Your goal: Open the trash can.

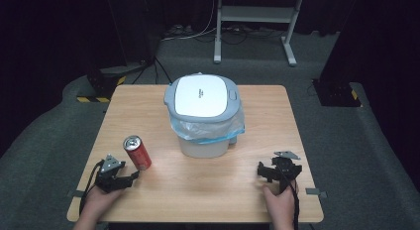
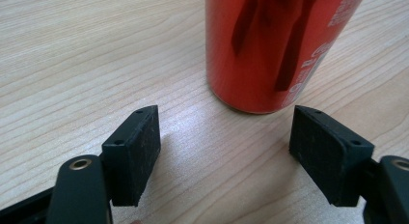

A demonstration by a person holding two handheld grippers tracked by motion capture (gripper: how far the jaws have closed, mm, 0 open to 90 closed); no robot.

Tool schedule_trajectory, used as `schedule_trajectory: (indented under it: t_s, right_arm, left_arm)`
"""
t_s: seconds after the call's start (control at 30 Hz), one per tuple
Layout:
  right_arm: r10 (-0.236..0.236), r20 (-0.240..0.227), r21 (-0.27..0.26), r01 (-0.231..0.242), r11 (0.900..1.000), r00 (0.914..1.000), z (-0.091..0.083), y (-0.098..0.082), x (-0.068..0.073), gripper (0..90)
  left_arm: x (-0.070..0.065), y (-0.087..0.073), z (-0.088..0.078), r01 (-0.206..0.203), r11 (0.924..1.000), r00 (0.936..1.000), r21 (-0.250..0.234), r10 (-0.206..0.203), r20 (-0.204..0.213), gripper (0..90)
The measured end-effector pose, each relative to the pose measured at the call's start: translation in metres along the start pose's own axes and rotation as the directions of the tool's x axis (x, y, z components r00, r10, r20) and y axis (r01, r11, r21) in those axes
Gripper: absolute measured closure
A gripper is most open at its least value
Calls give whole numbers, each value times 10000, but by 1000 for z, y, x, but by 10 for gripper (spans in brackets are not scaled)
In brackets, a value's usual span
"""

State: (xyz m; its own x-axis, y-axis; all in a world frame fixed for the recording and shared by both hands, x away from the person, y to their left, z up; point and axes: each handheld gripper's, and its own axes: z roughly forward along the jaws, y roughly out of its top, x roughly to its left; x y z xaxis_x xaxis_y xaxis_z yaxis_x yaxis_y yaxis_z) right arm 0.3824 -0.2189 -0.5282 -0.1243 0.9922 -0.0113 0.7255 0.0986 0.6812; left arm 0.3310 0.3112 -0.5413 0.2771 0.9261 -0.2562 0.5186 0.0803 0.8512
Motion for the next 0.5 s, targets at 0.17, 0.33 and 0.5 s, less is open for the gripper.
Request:
schedule_trajectory:
  t_s: [0.17, 0.33, 0.5]
  right_arm:
    - [5, -2, 2, -5, 10000, 10000, 0, 0, 0, 0]
    - [-106, -104, -7, 106, 9999, 9999, 3, 3, 0, 0]
    - [-191, -267, -11, 191, 9998, 9995, 2, 3, 1, 2]
  left_arm:
    - [1, 0, 0, -14, 10000, 10000, 82, 14, -25, 264]
    - [2, 1, 0, 56, 10000, 9999, 77, -55, -120, 264]
    - [-1, -1, -3, 272, 9996, 9993, -31, -272, -247, 268]
